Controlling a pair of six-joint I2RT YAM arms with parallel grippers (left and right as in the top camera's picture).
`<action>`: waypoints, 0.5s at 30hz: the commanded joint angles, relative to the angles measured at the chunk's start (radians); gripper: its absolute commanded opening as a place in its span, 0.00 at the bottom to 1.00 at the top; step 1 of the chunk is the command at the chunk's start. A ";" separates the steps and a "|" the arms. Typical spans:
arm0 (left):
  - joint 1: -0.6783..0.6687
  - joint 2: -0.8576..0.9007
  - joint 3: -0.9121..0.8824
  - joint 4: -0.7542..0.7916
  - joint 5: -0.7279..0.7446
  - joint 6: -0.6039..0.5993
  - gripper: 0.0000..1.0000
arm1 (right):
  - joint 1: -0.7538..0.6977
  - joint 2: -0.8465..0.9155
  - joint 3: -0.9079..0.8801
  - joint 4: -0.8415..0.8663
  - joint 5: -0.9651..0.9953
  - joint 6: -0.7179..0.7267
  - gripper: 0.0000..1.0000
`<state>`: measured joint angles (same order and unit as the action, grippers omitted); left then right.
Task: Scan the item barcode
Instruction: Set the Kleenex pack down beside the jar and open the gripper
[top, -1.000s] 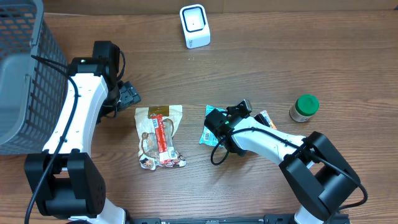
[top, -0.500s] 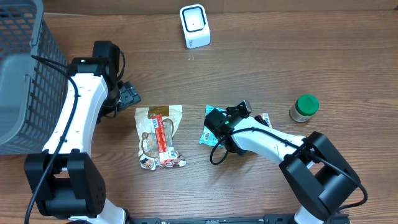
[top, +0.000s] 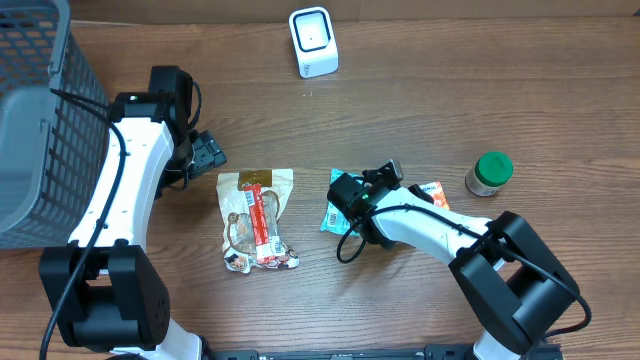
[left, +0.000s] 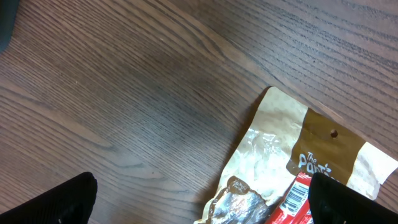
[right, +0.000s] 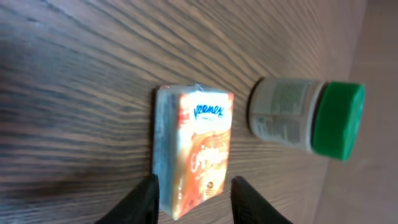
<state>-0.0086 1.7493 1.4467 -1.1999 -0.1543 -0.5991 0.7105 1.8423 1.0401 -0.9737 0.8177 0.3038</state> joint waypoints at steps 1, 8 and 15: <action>0.002 -0.004 0.014 0.000 -0.005 -0.003 1.00 | -0.054 0.004 0.092 -0.041 -0.113 0.025 0.39; 0.002 -0.004 0.014 0.000 -0.005 -0.003 1.00 | -0.239 -0.021 0.353 -0.235 -0.455 0.002 0.45; 0.002 -0.004 0.014 0.000 -0.005 -0.003 1.00 | -0.477 -0.023 0.366 -0.256 -0.887 -0.172 0.73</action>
<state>-0.0086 1.7493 1.4467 -1.1995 -0.1543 -0.5991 0.3119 1.8381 1.4117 -1.2278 0.1898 0.2256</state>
